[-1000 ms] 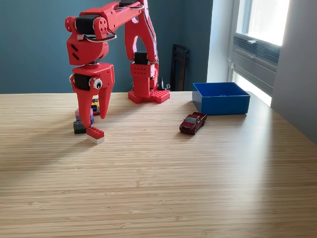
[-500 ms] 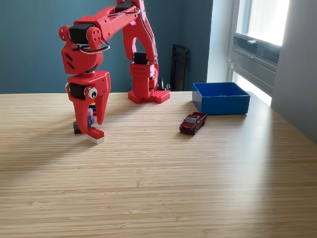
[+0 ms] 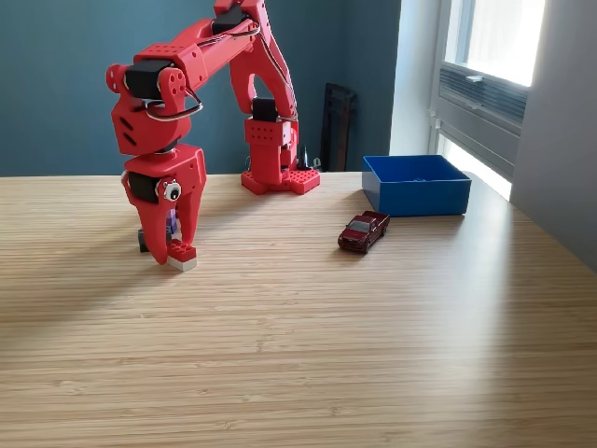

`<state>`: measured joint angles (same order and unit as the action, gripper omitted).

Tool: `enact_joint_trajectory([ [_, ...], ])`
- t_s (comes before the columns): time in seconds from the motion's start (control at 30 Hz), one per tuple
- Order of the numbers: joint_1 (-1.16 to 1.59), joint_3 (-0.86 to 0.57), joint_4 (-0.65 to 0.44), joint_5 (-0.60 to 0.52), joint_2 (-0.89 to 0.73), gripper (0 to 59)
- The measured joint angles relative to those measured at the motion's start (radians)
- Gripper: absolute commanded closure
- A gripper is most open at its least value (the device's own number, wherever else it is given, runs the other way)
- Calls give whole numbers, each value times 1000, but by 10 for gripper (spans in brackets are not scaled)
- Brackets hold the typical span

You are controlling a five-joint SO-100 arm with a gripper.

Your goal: Grasp a lego block and put it in the bin.

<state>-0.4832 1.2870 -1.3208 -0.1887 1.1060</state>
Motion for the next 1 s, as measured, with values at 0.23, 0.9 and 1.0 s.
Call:
enact_joint_trajectory([
  [0.23, 0, -38, 0, -20, -35, 505],
  [0.9, -5, -2, 8, 2, -37, 585],
  [1.0, 17, -15, -60, 6, -32, 585],
])
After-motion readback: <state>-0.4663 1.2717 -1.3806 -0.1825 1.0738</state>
